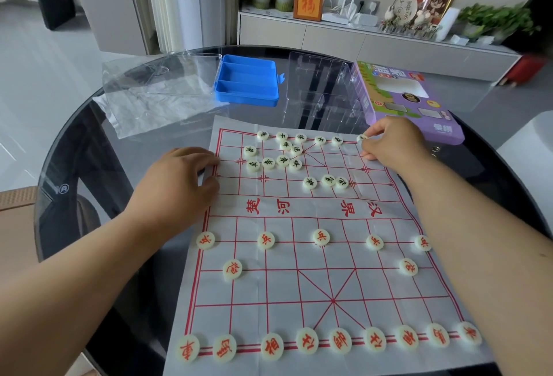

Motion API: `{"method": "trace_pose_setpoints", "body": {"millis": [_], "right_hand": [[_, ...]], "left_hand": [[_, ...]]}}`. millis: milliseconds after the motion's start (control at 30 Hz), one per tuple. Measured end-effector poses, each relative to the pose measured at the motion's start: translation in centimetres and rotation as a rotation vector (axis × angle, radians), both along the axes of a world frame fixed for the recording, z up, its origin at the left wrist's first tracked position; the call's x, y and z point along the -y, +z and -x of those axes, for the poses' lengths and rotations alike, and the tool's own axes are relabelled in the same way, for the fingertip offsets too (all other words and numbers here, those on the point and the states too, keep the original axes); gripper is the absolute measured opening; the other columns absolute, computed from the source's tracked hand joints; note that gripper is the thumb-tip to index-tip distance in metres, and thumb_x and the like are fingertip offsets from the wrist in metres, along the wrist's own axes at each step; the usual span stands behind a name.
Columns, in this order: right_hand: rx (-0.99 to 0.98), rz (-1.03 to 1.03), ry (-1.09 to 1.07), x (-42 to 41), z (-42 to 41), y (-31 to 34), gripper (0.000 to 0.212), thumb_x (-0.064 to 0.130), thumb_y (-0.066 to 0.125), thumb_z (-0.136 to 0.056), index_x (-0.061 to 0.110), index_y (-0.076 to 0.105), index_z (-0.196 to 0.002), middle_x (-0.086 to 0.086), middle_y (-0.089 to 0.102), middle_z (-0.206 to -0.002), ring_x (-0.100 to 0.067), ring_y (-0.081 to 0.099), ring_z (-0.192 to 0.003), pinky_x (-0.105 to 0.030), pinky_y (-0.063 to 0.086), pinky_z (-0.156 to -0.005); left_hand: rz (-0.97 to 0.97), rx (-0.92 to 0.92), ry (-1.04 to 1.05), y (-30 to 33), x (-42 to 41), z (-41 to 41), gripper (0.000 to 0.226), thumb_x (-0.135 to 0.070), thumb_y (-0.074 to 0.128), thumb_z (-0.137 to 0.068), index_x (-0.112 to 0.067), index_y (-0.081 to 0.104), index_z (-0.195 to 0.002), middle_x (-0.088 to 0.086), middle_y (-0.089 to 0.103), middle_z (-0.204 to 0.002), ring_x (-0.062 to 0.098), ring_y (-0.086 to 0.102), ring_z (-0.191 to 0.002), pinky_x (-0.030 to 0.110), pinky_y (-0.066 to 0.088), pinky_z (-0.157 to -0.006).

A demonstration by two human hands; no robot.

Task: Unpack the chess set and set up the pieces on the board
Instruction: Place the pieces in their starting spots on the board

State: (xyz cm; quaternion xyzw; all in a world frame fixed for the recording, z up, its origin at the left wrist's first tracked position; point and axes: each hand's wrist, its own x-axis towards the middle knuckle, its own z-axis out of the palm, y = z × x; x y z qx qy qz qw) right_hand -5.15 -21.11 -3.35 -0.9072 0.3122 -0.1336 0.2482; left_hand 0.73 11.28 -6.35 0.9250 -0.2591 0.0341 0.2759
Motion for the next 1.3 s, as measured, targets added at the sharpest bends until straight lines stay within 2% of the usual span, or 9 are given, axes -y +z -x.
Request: {"method": "trace_pose_setpoints", "body": {"millis": [200,467,600,700,800,900,1000,1167,1300], "right_hand": [[-0.085,0.09,0.044,0.1,-1.0,-0.2,0.01,0.014,0.063,-0.082,0.019,0.068,-0.075,-0.006,0.072,-0.07,-0.021,0.069,-0.072,-0.035,0.055,-0.079],[-0.129,0.047,0.049,0.3,-1.2,-0.2,0.016,0.014,0.063,-0.086,0.014,0.069,-0.1,-0.006,0.072,-0.078,-0.016,0.069,-0.072,-0.034,0.055,-0.082],[-0.033,-0.116,0.032,0.2,-0.7,0.4,0.026,0.002,0.058,-0.087,0.01,0.064,-0.111,-0.011,0.069,-0.089,-0.013,0.067,-0.065,-0.02,0.053,-0.06],[0.007,-0.074,0.105,-0.4,0.3,1.4,0.02,0.006,0.063,-0.086,0.017,0.066,-0.102,0.0,0.063,-0.094,-0.009,0.062,-0.062,-0.012,0.042,-0.047],[-0.06,-0.104,0.302,-1.2,1.5,2.5,0.01,0.016,0.075,-0.078,0.021,0.07,-0.085,0.005,0.067,-0.083,-0.012,0.063,-0.067,-0.019,0.05,-0.06],[-0.254,-0.085,0.501,-1.9,2.1,2.8,0.02,0.019,0.082,-0.07,0.022,0.072,-0.086,0.004,0.07,-0.087,-0.011,0.064,-0.079,-0.026,0.052,-0.075],[-0.329,0.003,0.564,-2.5,2.2,2.4,0.026,0.019,0.084,-0.068,0.022,0.071,-0.09,0.006,0.067,-0.091,-0.01,0.062,-0.082,-0.025,0.051,-0.075],[-0.307,0.04,0.616,-3.2,2.1,1.6,0.026,0.028,0.084,-0.067,0.028,0.07,-0.089,0.007,0.063,-0.093,-0.013,0.059,-0.085,-0.031,0.05,-0.076],[-0.261,0.064,0.633,-3.8,1.8,1.1,0.022,0.028,0.083,-0.068,0.028,0.069,-0.085,0.01,0.06,-0.091,-0.008,0.056,-0.083,-0.028,0.05,-0.075]], "left_hand": [[0.014,-0.003,0.007,0.1,0.0,0.1,0.037,-0.017,0.054,-0.09,-0.02,0.06,-0.126,-0.006,0.053,-0.134,0.014,0.045,-0.122,0.026,0.039,-0.096],[0.013,-0.011,0.009,0.1,0.0,0.1,0.037,-0.017,0.054,-0.091,-0.021,0.059,-0.127,-0.006,0.052,-0.135,0.014,0.046,-0.121,0.026,0.04,-0.096],[0.01,-0.014,0.01,0.1,0.0,0.1,0.037,-0.018,0.054,-0.091,-0.021,0.059,-0.127,-0.006,0.052,-0.135,0.014,0.046,-0.12,0.027,0.04,-0.096],[0.007,-0.012,0.008,0.2,0.0,0.1,0.037,-0.018,0.053,-0.091,-0.021,0.059,-0.127,-0.006,0.052,-0.135,0.015,0.046,-0.12,0.027,0.04,-0.095],[0.007,-0.015,0.011,0.2,0.1,0.2,0.037,-0.017,0.053,-0.091,-0.021,0.059,-0.127,-0.005,0.052,-0.135,0.014,0.047,-0.119,0.023,0.039,-0.092],[0.01,-0.018,0.012,0.2,0.1,0.2,0.036,-0.017,0.053,-0.091,-0.02,0.06,-0.127,-0.005,0.053,-0.134,0.014,0.048,-0.117,0.022,0.038,-0.09],[0.011,-0.03,0.015,0.3,0.1,0.2,0.036,-0.018,0.053,-0.092,-0.021,0.059,-0.127,-0.005,0.052,-0.134,0.014,0.048,-0.115,0.023,0.04,-0.09],[0.01,-0.033,0.018,0.3,0.1,0.1,0.036,-0.018,0.053,-0.092,-0.021,0.059,-0.127,-0.004,0.052,-0.135,0.013,0.048,-0.114,0.022,0.039,-0.089],[0.008,-0.035,0.023,0.3,0.1,0.1,0.036,-0.018,0.052,-0.092,-0.021,0.059,-0.127,-0.005,0.052,-0.135,0.013,0.049,-0.115,0.022,0.04,-0.088]]}}
